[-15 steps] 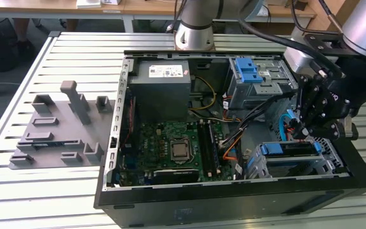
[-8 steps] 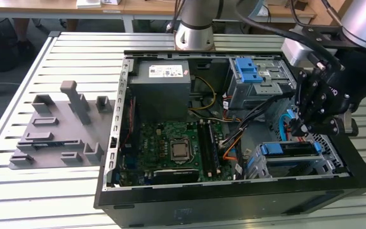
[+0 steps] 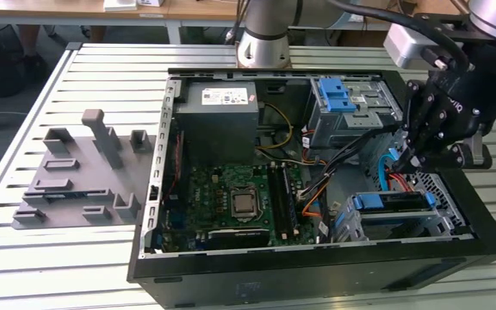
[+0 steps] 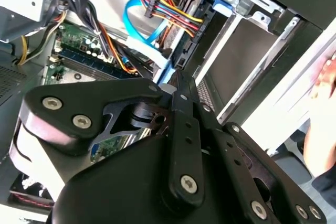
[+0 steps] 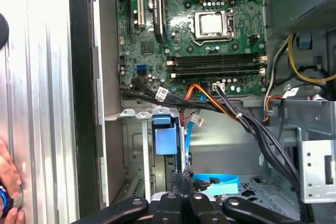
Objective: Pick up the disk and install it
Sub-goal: 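Insert the second disk wire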
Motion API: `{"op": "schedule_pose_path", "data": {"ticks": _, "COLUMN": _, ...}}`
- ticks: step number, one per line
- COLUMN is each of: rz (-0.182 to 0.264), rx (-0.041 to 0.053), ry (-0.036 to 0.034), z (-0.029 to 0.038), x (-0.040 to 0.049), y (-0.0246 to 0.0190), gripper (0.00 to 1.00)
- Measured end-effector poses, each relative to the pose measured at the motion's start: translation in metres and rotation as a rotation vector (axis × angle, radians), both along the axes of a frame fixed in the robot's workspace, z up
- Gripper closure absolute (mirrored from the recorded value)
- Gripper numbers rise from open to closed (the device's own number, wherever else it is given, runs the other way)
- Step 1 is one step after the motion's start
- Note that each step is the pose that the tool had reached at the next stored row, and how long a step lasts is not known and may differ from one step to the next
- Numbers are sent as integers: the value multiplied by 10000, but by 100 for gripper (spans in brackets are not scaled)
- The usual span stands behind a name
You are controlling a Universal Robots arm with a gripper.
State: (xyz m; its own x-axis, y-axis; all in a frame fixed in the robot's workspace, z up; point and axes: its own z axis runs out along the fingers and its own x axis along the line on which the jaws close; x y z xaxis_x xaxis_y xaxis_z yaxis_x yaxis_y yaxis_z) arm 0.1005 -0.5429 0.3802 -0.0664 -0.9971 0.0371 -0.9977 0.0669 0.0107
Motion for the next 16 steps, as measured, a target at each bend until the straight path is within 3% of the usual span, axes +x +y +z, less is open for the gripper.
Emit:
{"op": "schedule_pose_path", "data": {"ticks": 7, "rz": 0, "rx": -4, "ry": -9, "z": 22, "x": -4, "y": 137, "gripper": 89}}
{"op": "schedule_pose_path", "data": {"ticks": 16, "rz": 0, "rx": -6, "ry": -9, "z": -98, "x": -4, "y": 151, "gripper": 89}}
